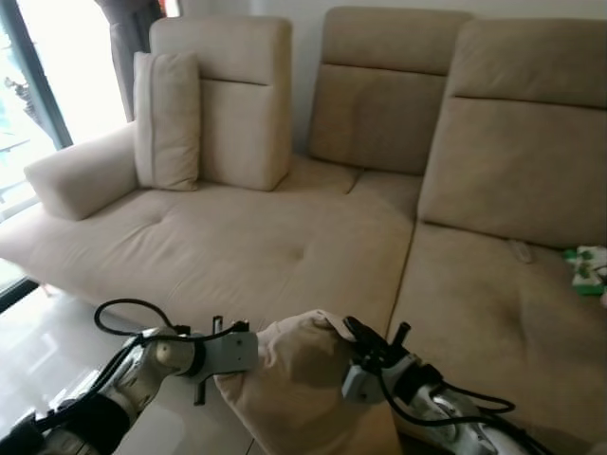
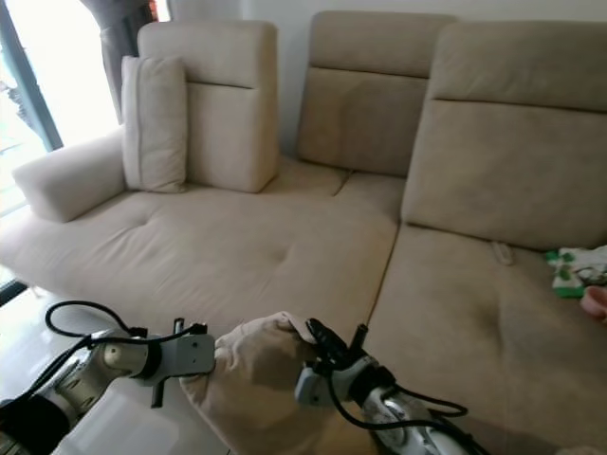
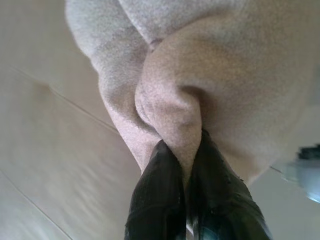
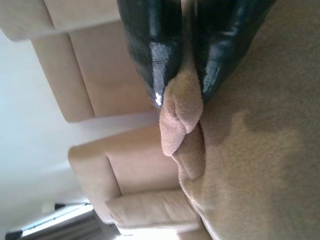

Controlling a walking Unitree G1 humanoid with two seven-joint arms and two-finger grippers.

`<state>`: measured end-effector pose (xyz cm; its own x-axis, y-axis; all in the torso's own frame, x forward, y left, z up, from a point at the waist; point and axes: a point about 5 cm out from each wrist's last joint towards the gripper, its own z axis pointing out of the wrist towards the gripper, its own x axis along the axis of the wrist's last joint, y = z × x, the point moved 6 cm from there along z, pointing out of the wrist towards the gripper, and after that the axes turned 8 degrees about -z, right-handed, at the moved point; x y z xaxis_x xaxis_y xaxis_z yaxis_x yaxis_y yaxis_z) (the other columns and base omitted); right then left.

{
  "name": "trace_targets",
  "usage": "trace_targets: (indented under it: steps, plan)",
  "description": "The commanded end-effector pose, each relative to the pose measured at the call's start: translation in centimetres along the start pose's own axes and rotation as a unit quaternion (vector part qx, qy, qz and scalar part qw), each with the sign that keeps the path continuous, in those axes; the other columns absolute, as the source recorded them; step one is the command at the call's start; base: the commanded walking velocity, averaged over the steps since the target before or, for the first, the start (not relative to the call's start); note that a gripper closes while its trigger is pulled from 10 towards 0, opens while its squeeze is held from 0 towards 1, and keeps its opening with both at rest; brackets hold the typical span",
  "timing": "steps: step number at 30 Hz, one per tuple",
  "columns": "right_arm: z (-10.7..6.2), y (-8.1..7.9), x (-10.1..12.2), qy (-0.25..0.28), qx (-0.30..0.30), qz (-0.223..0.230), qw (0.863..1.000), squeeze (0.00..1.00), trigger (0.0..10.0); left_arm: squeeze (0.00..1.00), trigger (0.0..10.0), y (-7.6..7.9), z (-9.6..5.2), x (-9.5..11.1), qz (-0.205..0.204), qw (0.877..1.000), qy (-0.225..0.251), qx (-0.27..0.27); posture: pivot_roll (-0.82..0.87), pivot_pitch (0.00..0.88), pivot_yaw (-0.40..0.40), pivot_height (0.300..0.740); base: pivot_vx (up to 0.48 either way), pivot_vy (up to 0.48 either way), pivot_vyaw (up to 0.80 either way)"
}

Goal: Move the pillow to the sofa from floor

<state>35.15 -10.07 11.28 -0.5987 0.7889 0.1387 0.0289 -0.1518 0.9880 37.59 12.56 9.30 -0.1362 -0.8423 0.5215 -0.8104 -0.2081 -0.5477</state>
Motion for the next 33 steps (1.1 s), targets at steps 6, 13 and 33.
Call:
trace_targets:
  steps: [6, 13, 33]
  plan:
    - [1.1, 3.9, 1.9, 0.035, -0.09, 0.007, 0.995, 0.0, 10.0, 0.0, 10.0, -0.3, 0.3, 0.4, 0.025, 1.0, 0.001, 0.008, 0.02, 0.0, -0.005, 0.589, 0.0, 0.0, -0.47]
    - [1.1, 4.1, 2.0, 0.034, -0.096, 0.01, 0.995, 0.0, 10.0, 0.0, 10.0, -0.3, 0.4, 0.4, 0.029, 1.0, 0.0, 0.007, 0.01, 0.0, -0.006, 0.597, 0.0, 0.0, -0.47]
    - [0.8, 4.7, 2.2, 0.038, -0.112, 0.034, 0.992, 0.0, 10.0, 0.0, 10.0, 0.3, 0.9, 0.6, 0.023, 1.0, 0.005, -0.003, 0.01, 0.0, -0.009, 0.62, 0.0, 0.0, -0.12]
